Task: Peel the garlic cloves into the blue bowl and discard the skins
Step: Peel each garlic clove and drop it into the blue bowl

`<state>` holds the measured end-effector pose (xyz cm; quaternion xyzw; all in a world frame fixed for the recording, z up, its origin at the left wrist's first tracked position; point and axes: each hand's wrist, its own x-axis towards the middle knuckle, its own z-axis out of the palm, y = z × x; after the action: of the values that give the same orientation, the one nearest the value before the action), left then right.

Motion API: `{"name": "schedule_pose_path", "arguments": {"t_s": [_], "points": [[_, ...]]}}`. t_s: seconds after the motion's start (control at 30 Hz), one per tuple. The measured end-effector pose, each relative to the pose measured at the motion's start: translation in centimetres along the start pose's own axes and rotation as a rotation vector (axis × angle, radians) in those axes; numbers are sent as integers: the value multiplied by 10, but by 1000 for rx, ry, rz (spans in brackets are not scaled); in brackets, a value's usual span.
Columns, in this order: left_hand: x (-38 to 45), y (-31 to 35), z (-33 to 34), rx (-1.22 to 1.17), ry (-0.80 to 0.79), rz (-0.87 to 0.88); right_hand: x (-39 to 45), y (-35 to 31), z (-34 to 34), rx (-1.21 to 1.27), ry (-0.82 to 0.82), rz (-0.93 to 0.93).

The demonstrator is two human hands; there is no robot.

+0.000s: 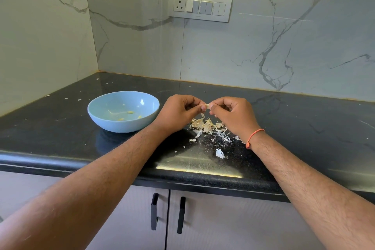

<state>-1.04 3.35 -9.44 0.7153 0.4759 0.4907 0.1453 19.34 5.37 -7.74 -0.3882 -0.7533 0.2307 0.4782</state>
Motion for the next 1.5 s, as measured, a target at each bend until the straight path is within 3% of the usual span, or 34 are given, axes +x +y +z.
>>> {"name": "schedule_pose_path", "arguments": {"t_s": [0.23, 0.3, 0.47, 0.67, 0.87, 0.97, 1.13, 1.33, 1.5], "points": [[2, 0, 2, 109, 11, 43, 10, 1, 2, 205, -16, 203], [2, 0, 2, 128, 21, 21, 18, 1, -8, 165, -6, 217], [3, -3, 3, 224, 6, -29, 46, -7, -35, -633, -226, -67], [4, -3, 3, 256, 24, -65, 61, -10, -17, -1200, -566, -400], [5, -5, 3, 277, 34, -56, 62, -10, -16, -1272, -613, -438], [4, -3, 1, 270, 17, -34, 57, -8, -19, -1119, -546, -367], [3, -3, -1, 232, 11, -21, 37, 5, -13, -462, -207, -130], [5, -2, 2, 230, 65, -8, 25, 16, -8, 19, -182, 79], [3, -2, 2, 171, 44, -44, 24, 21, -9, 138, -182, 118]]}}
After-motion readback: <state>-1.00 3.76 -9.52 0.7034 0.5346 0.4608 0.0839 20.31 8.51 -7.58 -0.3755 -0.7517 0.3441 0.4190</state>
